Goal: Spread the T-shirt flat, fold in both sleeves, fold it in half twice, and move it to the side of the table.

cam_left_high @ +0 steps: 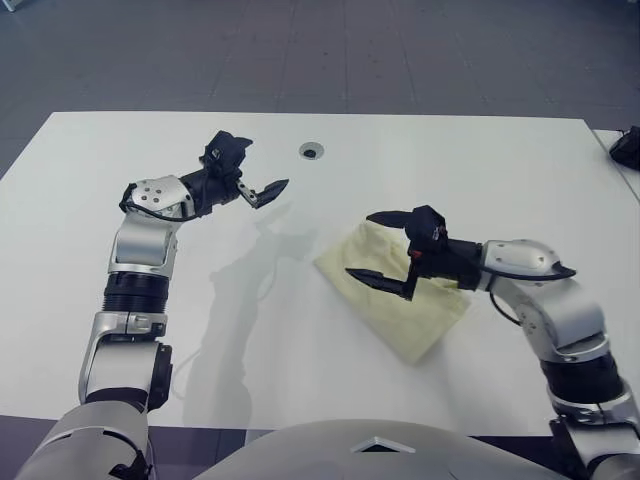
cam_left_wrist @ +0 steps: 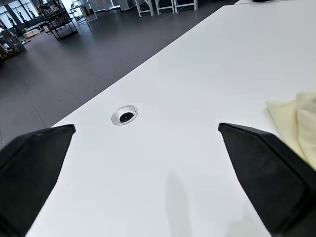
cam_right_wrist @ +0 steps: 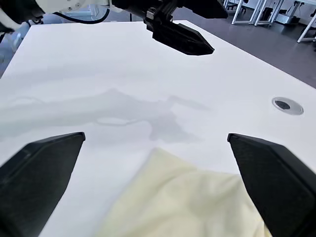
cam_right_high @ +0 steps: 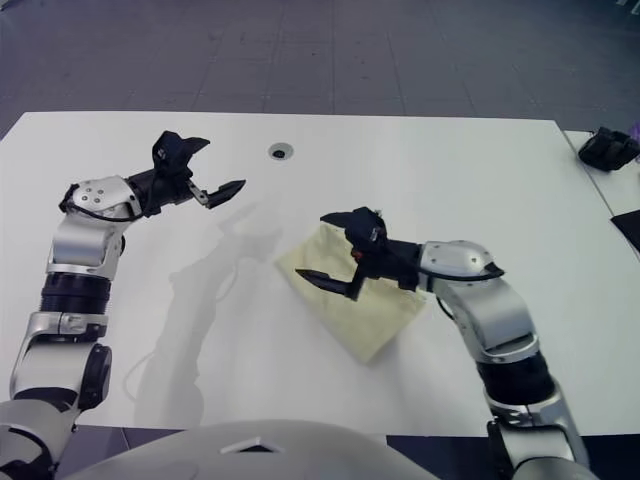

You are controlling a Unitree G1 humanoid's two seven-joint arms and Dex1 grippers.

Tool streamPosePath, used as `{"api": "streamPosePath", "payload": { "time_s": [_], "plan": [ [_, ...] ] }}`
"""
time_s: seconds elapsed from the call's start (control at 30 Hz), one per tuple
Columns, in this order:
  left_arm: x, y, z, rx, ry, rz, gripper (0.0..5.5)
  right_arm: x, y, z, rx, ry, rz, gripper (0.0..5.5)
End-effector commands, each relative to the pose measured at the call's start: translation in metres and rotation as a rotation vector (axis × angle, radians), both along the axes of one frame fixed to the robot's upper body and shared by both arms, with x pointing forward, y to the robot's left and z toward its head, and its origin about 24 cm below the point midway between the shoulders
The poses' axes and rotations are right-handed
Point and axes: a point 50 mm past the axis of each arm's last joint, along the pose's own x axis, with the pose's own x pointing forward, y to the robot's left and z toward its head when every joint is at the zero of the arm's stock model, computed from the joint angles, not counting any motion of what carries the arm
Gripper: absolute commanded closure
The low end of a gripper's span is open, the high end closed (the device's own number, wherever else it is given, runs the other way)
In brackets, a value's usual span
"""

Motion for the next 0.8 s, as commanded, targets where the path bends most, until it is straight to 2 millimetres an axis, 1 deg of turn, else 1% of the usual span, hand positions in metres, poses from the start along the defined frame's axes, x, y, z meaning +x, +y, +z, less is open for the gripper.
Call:
{"api": "streamPosePath", "payload": {
  "time_s": [0.03,0.17,0.23,0.3,0.4,0.47,0.57,0.67,0.73,0.8],
  "plan": [
    [0.006,-0.005,0.007,-0.011,-0.006,-0.014,0.1,0.005,0.007,-0.02,0.099,0.133,-0.064,0.13],
    [0.006,-0.007,0.004,-0.01,0.002,-0.015,0.1,0.002,0.007,-0.045,0.127,0.245,-0.127,0.13],
    [0.006,-0.007,0.003,-0.009,0.006,-0.016,0.1,0.0,0.004,-0.057,0.114,0.274,-0.173,0.13],
    [0.005,-0.008,0.001,-0.007,0.01,-0.019,0.1,0.0,-0.003,-0.069,0.073,0.28,-0.225,0.13],
    [0.004,-0.01,-0.002,-0.002,0.017,-0.022,0.1,0.002,-0.018,-0.093,-0.034,0.252,-0.357,0.13],
    [0.003,-0.012,-0.003,-0.001,0.021,-0.028,0.1,0.0,-0.029,-0.107,-0.078,0.242,-0.449,0.13],
    [-0.002,-0.015,-0.007,0.001,0.025,-0.033,0.1,-0.009,-0.055,-0.128,-0.123,0.239,-0.642,0.13],
    [-0.008,-0.016,-0.008,-0.027,0.004,0.027,0.1,-0.026,-0.097,-0.151,-0.181,0.267,-0.914,0.13],
    [-0.013,-0.011,-0.008,-0.084,-0.024,0.163,0.1,-0.037,-0.122,-0.159,-0.198,0.281,-1.048,0.13],
    [-0.017,-0.006,-0.014,-0.152,-0.012,0.302,0.1,-0.044,-0.141,-0.161,-0.208,0.278,-1.121,0.13]
  ]
}}
